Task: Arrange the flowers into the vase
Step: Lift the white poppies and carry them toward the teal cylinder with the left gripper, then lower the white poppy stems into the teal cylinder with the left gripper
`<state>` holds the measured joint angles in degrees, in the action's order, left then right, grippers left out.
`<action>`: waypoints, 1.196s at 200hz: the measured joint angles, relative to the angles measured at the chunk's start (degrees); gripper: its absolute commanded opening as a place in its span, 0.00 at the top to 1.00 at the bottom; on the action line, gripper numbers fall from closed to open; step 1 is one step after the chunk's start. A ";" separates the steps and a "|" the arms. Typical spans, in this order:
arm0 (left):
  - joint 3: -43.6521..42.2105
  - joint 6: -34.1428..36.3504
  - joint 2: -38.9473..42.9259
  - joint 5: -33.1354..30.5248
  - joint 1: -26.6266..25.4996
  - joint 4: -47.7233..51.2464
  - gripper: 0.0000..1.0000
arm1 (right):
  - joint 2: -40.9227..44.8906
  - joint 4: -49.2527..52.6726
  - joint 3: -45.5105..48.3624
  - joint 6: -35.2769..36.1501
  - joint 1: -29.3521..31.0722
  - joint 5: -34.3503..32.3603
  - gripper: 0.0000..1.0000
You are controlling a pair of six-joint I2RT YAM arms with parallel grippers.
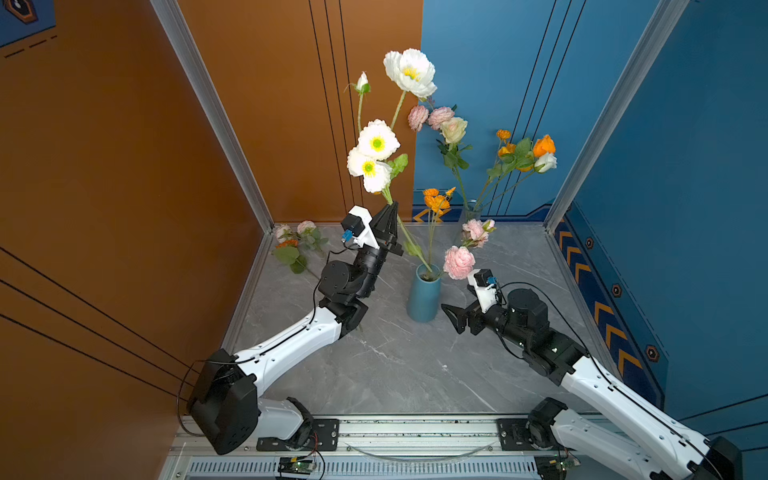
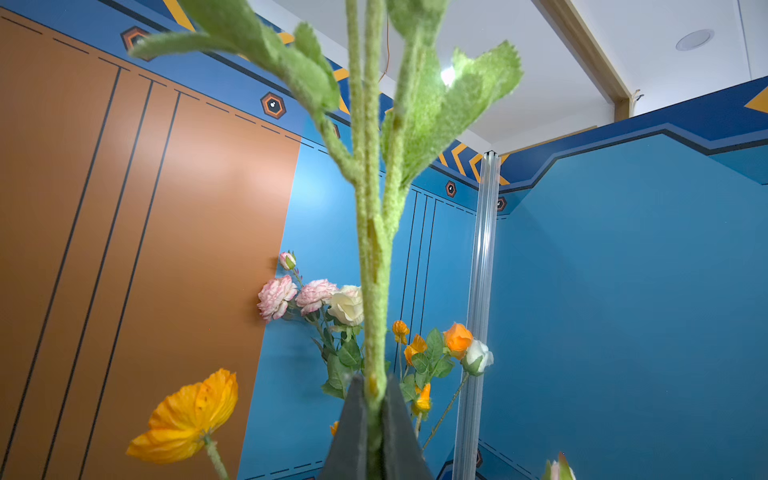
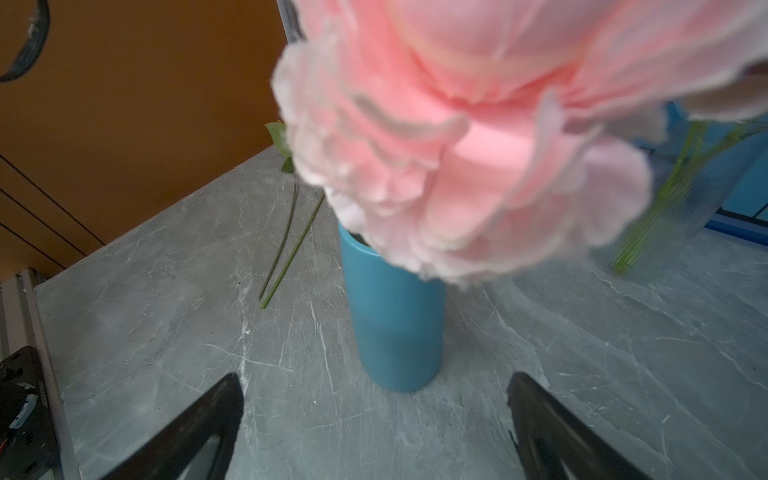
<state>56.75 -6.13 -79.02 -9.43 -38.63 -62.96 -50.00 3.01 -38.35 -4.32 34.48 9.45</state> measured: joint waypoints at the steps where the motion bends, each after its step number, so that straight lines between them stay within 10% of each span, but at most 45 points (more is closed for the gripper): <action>1: -0.02 -0.02 -0.07 0.02 0.00 -0.07 1.00 | -0.07 0.00 0.00 -0.02 0.00 0.02 0.00; 162: -9.90 -10.49 -16.33 18.53 0.81 -14.27 1.00 | -3.41 -1.70 0.00 -0.22 -0.15 2.40 0.00; 239: -14.58 -12.39 -16.22 20.63 0.31 -13.42 0.74 | -3.98 -3.04 0.00 -0.70 -0.15 2.60 0.00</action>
<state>42.17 -18.52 -95.24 11.20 -38.33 -76.38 -53.98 -0.03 -38.35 -5.02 34.33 12.05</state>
